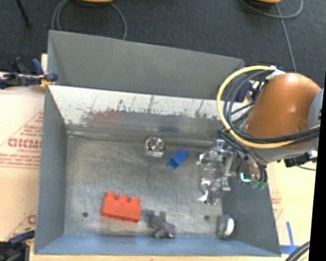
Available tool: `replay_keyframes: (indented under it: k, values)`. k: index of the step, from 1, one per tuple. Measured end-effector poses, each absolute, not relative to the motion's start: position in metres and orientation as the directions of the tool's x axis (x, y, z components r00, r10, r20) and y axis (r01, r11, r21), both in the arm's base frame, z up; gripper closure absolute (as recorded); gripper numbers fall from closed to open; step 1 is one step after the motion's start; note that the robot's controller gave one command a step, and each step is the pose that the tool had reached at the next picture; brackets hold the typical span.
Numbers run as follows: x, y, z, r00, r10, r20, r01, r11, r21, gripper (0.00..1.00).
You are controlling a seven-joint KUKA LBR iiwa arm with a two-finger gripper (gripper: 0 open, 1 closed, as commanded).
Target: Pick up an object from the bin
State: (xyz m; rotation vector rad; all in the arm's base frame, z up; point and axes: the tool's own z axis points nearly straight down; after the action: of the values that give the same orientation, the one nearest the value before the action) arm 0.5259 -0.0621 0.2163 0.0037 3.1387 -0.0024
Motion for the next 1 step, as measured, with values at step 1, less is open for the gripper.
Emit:
replay_keyframes:
  k: [1]
  values:
    - [0.6142,-0.0269,0.1167,-0.997,-0.077,-0.002,-0.077,0.997,0.001,0.00]
